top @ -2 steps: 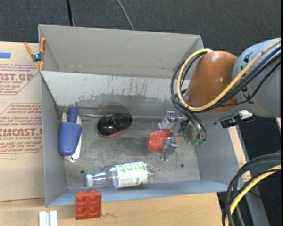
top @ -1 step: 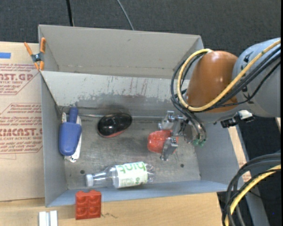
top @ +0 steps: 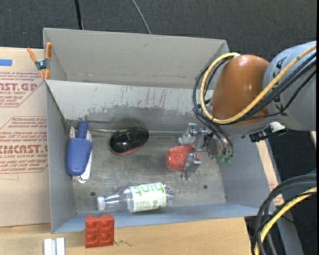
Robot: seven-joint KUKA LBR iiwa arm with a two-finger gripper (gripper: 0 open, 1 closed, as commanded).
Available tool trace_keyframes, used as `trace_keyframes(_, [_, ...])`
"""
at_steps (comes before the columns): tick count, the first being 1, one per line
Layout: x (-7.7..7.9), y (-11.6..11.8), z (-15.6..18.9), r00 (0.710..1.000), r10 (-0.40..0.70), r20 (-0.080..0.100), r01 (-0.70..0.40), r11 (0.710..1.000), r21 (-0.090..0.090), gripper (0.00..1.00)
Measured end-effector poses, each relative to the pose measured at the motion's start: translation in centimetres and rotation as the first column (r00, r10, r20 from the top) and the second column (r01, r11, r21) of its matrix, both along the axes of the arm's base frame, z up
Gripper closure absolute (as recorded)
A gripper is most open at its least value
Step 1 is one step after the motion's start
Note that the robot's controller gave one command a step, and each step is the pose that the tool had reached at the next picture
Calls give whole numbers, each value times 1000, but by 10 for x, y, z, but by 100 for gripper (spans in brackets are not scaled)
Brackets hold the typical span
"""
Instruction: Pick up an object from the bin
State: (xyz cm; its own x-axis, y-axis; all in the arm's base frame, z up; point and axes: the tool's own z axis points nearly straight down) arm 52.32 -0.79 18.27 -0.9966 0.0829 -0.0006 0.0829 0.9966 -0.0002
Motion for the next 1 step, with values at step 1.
trace_keyframes(1, [10, 2, 30, 998, 60, 1, -60, 998, 0, 100])
